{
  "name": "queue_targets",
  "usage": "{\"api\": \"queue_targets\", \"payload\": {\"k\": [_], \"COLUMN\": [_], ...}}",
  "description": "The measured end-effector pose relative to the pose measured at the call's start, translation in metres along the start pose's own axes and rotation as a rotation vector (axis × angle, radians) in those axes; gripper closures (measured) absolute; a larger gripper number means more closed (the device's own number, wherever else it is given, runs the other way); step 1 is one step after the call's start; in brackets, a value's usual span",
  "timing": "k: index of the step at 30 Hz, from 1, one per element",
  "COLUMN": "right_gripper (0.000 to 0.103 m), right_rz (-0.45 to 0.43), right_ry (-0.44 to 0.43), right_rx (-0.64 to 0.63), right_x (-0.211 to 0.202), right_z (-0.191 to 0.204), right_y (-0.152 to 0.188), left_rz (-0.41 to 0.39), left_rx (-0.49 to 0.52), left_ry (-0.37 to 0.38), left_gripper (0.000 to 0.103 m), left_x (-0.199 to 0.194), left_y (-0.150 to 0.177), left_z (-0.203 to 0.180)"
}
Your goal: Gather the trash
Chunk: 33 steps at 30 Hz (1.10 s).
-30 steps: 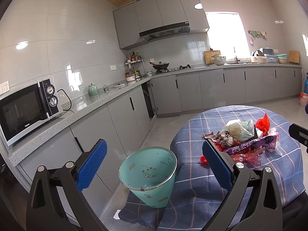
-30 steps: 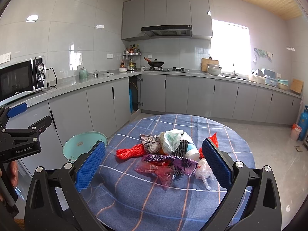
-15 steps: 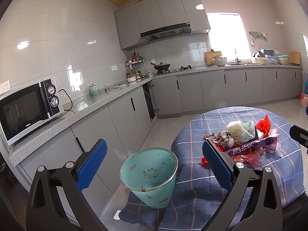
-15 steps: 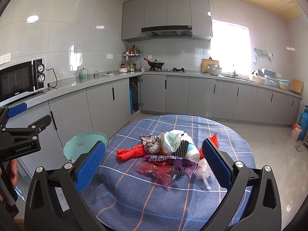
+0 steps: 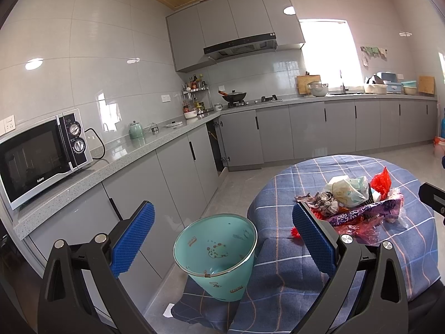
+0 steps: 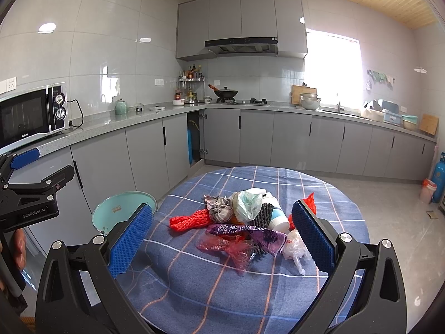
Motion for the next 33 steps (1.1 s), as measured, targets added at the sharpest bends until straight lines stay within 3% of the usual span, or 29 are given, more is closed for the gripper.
{"api": "queue_targets", "payload": {"k": [25, 33], "right_gripper": [0.004, 0.004], "right_rz": [-0.006, -0.003], "right_ry": [0.001, 0.045], "right_rx": [-0.004, 0.017], "right_x": [0.001, 0.025], "right_z": [-0.004, -0.034], "right_y": [-0.002, 0.014], "left_rz": [0.008, 0.045], "left_rx": [-0.004, 0.012], "left_ry": [0.004, 0.028], "left_gripper": [0.005, 0.005], "left_x": [0.001, 0.021], "left_y": [0.001, 0.016], "left_z": [-0.002, -0.015]}}
Point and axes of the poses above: each gripper's, at about its wrist camera, not at the fingertips, and x roughly the way its jaws point, z to its left, y to its underside, the point moved 9 cm from there along x, roughly the way its jaws point, and after that the axes turned 6 degrees about -z, right-handed, at the moved point
